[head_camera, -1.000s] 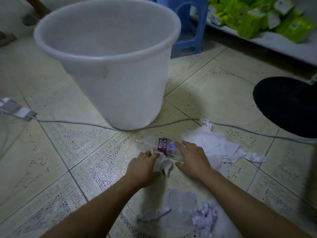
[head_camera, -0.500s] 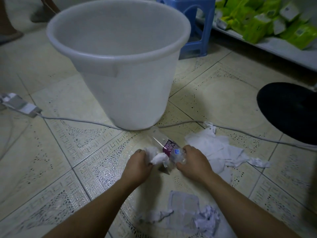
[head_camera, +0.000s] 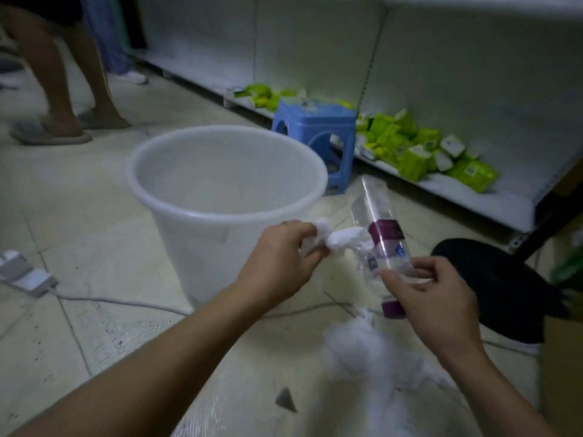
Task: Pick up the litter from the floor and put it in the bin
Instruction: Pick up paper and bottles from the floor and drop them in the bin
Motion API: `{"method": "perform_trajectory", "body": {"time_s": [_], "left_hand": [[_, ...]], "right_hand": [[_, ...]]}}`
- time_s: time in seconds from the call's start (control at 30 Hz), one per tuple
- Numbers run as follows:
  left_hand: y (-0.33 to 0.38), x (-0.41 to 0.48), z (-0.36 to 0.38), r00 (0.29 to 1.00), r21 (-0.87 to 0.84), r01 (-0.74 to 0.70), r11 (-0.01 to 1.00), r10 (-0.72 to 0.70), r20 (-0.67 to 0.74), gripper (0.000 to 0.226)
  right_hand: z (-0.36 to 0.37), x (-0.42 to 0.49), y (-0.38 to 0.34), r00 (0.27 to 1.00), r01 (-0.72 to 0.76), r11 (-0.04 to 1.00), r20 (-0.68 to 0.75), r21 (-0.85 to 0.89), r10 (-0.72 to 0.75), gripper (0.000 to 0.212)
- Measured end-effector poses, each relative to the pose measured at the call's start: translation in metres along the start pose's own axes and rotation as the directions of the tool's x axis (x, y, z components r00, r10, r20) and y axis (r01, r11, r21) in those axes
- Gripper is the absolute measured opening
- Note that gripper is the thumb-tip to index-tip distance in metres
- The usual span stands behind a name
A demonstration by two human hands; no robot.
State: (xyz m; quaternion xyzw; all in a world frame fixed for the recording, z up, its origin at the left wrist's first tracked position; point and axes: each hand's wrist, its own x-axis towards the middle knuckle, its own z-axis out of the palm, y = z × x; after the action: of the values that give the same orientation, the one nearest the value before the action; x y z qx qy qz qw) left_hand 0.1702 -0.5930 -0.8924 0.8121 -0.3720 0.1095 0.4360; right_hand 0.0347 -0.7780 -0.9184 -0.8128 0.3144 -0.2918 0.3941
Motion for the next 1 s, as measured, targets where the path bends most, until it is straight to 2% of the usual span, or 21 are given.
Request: {"method": "perform_trajectory", "body": {"time_s": [0.07, 0.13, 0.17, 0.23, 0.33, 0.4, 0.43, 0.53, 0.63, 0.77, 0.9, 1.0], "left_hand": [[0.015, 0.028, -0.036, 0.99, 0.033, -0.112, 0.993, 0.114, -0.081, 0.024], [0.02, 0.052, -0.071, 0.98, 0.113, -0.125, 0.986, 0.14, -0.139, 0.029], [0.016, 0.063, -0.086, 0.983, 0.166, -0.094, 0.982, 0.118, -0.142, 0.025], [-0.002, 0.079, -0.11, 0.992, 0.268, 0.036, 0.963, -0.002, -0.125, 0.013], [-0.035, 0.08, -0.13, 0.955, 0.356, 0.267, 0.896, -0.296, 0.029, 0.046], [-0.052, 0.071, -0.134, 0.914, 0.387, 0.327, 0.862, -0.393, 0.102, 0.066], [-0.061, 0.067, -0.138, 0.911, 0.383, 0.334, 0.861, -0.399, 0.104, 0.065], [-0.067, 0.059, -0.149, 0.943, 0.409, 0.257, 0.876, -0.319, 0.092, 0.048], [-0.049, 0.052, -0.146, 0.989, 0.372, 0.086, 0.924, -0.124, 0.08, 0.04], [-0.02, 0.046, -0.113, 0.99, 0.269, -0.103, 0.957, 0.073, 0.119, 0.032], [0.003, 0.035, -0.07, 0.985, 0.156, -0.145, 0.977, 0.129, 0.111, 0.029], [0.011, 0.017, -0.036, 0.971, 0.098, -0.166, 0.981, 0.146, 0.19, 0.028]], "right_hand": [[-0.01, 0.016, -0.041, 0.995, 0.091, 0.993, -0.044, 0.079, -0.088, 0.055], [-0.01, 0.03, -0.083, 0.98, 0.201, 0.975, -0.032, 0.091, -0.199, 0.058], [-0.005, 0.038, -0.101, 0.97, 0.242, 0.968, -0.007, 0.073, -0.242, 0.057], [0.014, 0.054, -0.133, 0.958, 0.283, 0.959, 0.048, 0.009, -0.283, 0.053], [0.053, 0.076, -0.172, 0.96, 0.194, 0.98, 0.214, -0.034, -0.182, 0.047], [0.075, 0.083, -0.19, 0.943, 0.194, 0.978, 0.29, -0.079, -0.163, 0.051], [0.083, 0.084, -0.197, 0.935, 0.237, 0.963, 0.3, -0.129, -0.19, 0.054], [0.098, 0.078, -0.203, 0.912, 0.358, 0.886, 0.312, -0.295, -0.265, 0.051], [0.097, 0.066, -0.19, 0.903, 0.401, 0.829, 0.324, -0.389, -0.284, 0.054], [0.074, 0.063, -0.161, 0.89, 0.44, 0.765, 0.342, -0.47, -0.302, 0.053], [0.045, 0.058, -0.12, 0.892, 0.428, 0.753, 0.367, -0.5, -0.263, 0.055], [0.023, 0.049, -0.077, 0.889, 0.404, 0.769, 0.41, -0.495, -0.202, 0.051]]}}
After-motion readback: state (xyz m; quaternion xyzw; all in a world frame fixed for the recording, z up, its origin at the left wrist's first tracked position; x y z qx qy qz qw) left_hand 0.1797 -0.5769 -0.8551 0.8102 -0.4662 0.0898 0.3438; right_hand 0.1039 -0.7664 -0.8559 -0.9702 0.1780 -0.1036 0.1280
